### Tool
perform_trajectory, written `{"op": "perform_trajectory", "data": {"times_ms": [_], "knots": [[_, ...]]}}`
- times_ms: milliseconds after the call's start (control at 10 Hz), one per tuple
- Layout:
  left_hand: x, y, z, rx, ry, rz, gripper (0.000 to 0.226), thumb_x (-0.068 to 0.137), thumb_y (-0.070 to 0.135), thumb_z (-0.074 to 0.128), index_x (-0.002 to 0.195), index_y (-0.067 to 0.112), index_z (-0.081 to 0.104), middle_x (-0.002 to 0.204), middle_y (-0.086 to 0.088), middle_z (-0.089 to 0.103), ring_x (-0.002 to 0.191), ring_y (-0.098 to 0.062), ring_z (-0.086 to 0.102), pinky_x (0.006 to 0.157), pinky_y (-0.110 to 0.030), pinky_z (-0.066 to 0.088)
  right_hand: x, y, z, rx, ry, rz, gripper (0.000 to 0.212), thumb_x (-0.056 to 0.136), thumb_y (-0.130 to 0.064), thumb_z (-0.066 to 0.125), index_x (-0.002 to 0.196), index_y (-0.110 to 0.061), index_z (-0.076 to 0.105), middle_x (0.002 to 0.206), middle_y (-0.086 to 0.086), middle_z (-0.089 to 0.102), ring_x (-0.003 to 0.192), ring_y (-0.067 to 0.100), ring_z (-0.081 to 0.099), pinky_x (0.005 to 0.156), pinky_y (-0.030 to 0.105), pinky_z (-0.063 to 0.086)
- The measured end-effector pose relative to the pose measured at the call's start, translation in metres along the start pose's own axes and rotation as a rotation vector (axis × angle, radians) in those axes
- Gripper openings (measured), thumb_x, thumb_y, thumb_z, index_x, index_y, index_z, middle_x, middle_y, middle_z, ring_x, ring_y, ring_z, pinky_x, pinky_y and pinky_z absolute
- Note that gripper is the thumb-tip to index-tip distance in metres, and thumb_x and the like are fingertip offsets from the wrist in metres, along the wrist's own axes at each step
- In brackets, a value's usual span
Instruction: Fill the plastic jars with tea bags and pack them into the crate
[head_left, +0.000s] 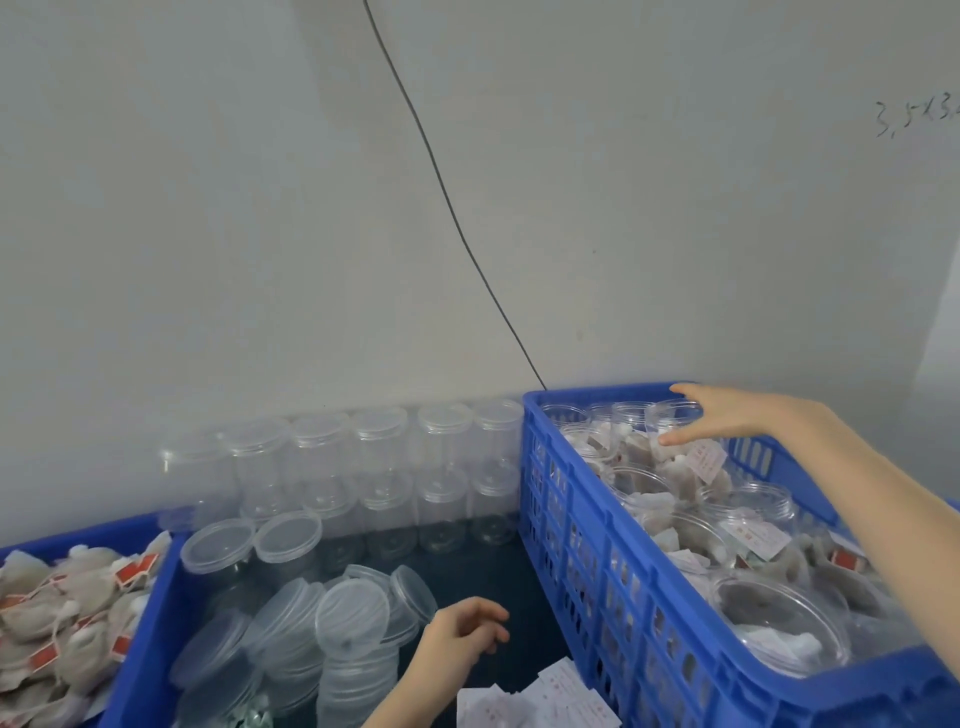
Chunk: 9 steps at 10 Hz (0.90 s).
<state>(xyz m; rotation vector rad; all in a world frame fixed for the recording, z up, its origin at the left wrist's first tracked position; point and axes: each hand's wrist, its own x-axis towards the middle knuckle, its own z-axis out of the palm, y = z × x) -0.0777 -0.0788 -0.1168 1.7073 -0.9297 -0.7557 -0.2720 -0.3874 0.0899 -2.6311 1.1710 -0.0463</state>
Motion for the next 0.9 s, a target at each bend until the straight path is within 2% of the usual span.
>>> {"op": "perform_trajectory", "data": {"times_ms": [200,300,400,500,600,700,800,900], "knots": [[-0.020,0.005,-0.026,-0.105,0.160,0.005,0.024,0.091,-0.004,0.049,0.091,0.014,0.065,0.070,0.010,0.068,0.058,0.002,0.055,0.054,-0.011,0.038,-0.012,-0.020,0.010,-0.193,0.046,0.010,0.093,0.091,-0.050,0.063,0.158,-0.011,0.011,0.164,0.008,0.011,0.151,0.022,0.016,0.119,0.037,0.022],[-0.034,0.007,-0.044,-0.216,0.250,-0.004,0.020,0.092,-0.006,0.049,0.092,0.007,0.064,0.069,0.004,0.067,0.061,-0.006,0.057,0.054,-0.013,0.039,-0.021,-0.039,0.017,-0.267,0.056,0.000,0.087,0.094,-0.048,0.059,0.158,-0.013,0.011,0.163,0.007,0.013,0.151,0.022,0.016,0.118,0.038,0.026],[-0.049,0.009,-0.062,-0.275,0.343,0.000,0.023,0.093,-0.008,0.047,0.087,0.006,0.064,0.065,0.003,0.067,0.055,-0.001,0.059,0.051,-0.011,0.042,-0.032,-0.063,0.024,-0.348,0.144,-0.008,0.083,0.094,-0.055,0.053,0.158,-0.018,0.014,0.162,0.004,0.021,0.147,0.022,0.028,0.112,0.038,0.035],[-0.061,0.015,-0.077,-0.250,0.406,0.006,0.020,0.092,-0.004,0.051,0.087,0.009,0.065,0.066,0.007,0.068,0.058,0.001,0.059,0.052,-0.009,0.041,-0.037,-0.084,0.031,-0.406,0.139,0.072,0.080,0.095,-0.058,0.049,0.156,-0.017,0.018,0.160,0.007,0.027,0.144,0.026,0.034,0.111,0.041,0.037],[-0.077,0.021,-0.086,-0.251,0.441,0.023,0.023,0.094,-0.001,0.050,0.086,0.014,0.065,0.068,0.009,0.070,0.067,-0.004,0.061,0.057,-0.012,0.044,-0.044,-0.096,0.035,-0.452,0.104,0.096,0.075,0.092,-0.056,0.053,0.151,-0.017,0.029,0.154,0.007,0.038,0.138,0.026,0.043,0.109,0.044,0.040],[-0.100,0.042,-0.094,-0.276,0.462,0.074,0.025,0.094,-0.003,0.048,0.088,0.014,0.066,0.073,0.006,0.071,0.071,-0.006,0.062,0.062,-0.015,0.046,-0.068,-0.111,0.031,-0.449,0.106,0.031,0.081,0.094,-0.060,0.049,0.156,-0.019,0.017,0.160,0.005,0.028,0.143,0.025,0.035,0.109,0.040,0.039],[-0.138,0.056,-0.103,-0.293,0.538,0.134,0.027,0.093,-0.003,0.048,0.089,0.014,0.068,0.077,0.003,0.072,0.079,-0.013,0.063,0.073,-0.026,0.048,-0.094,-0.123,0.017,-0.382,0.197,-0.072,0.075,0.090,-0.067,0.047,0.152,-0.029,0.029,0.150,0.002,0.045,0.132,0.025,0.048,0.101,0.042,0.046],[-0.187,0.069,-0.131,-0.285,0.723,0.226,0.027,0.092,-0.001,0.050,0.084,0.016,0.069,0.081,0.000,0.071,0.080,-0.013,0.065,0.067,-0.021,0.048,-0.129,-0.123,0.002,-0.126,0.494,-0.184,0.082,0.074,-0.077,0.047,0.141,-0.030,0.047,0.126,0.003,0.063,0.107,0.028,0.061,0.093,0.045,0.048]]}}
